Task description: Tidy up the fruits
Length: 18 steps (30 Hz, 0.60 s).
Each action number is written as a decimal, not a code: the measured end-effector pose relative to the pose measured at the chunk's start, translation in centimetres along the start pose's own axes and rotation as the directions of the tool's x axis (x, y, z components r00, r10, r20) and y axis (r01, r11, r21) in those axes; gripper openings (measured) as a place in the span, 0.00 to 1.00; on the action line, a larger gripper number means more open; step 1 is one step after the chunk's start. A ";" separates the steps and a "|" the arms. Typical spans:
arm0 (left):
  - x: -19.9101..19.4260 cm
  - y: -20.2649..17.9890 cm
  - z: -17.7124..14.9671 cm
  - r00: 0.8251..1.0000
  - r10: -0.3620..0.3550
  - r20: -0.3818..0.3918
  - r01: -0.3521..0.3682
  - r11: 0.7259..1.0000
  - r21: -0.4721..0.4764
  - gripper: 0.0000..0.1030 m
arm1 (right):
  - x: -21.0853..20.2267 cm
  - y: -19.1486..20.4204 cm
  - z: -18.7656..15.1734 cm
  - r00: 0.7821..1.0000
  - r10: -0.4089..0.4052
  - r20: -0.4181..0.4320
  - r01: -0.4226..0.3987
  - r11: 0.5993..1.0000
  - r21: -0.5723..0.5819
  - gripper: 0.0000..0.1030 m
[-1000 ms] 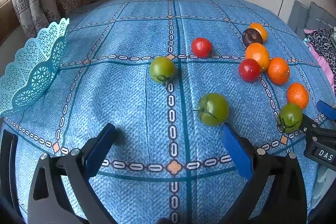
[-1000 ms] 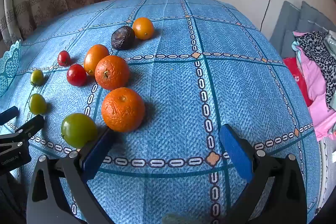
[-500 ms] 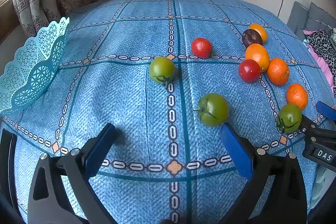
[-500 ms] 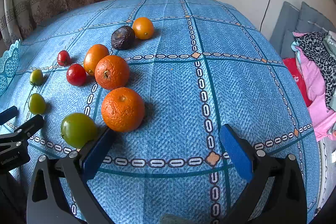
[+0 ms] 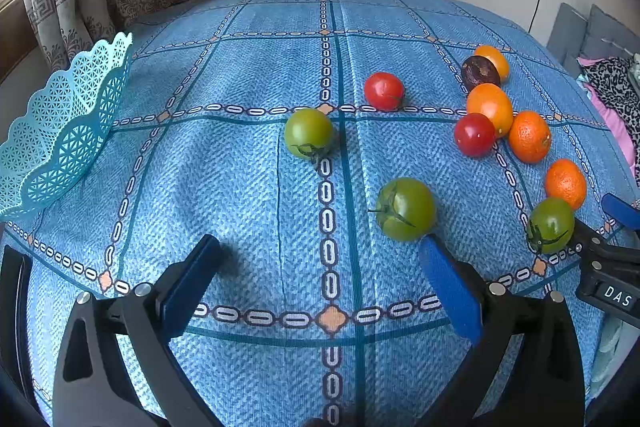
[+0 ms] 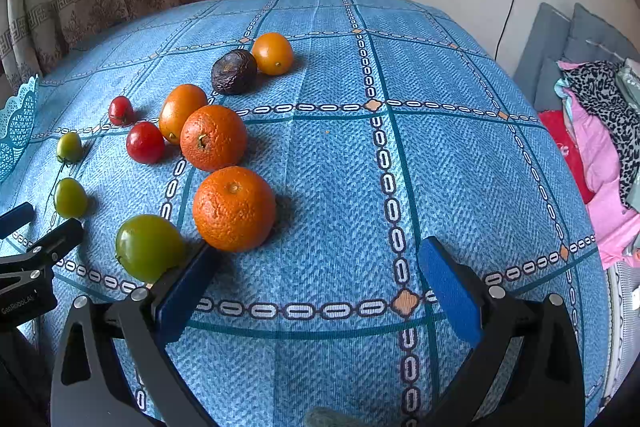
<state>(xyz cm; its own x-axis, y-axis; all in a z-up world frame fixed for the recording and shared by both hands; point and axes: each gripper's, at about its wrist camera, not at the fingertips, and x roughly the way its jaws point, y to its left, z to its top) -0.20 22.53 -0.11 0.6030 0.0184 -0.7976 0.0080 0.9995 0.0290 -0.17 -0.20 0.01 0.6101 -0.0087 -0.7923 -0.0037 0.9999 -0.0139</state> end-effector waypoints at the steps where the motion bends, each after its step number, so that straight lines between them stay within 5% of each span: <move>1: 0.0 0.0 0.0 1.000 0.000 0.000 0.000 1.000 0.000 0.98 | 0.0 0.0 0.0 1.000 0.000 0.000 0.000 1.000 0.000 0.95; 18: 0.2 -0.1 0.0 1.000 0.001 -0.006 -0.001 1.000 0.003 0.98 | 0.0 0.2 0.0 1.000 -0.007 0.001 0.007 1.000 -0.001 0.95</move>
<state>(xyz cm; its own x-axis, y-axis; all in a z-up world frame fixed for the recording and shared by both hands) -0.09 22.45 -0.34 0.5983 0.0195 -0.8010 0.0101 0.9994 0.0318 -0.10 0.00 0.00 0.6112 -0.0160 -0.7913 -0.0004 0.9998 -0.0205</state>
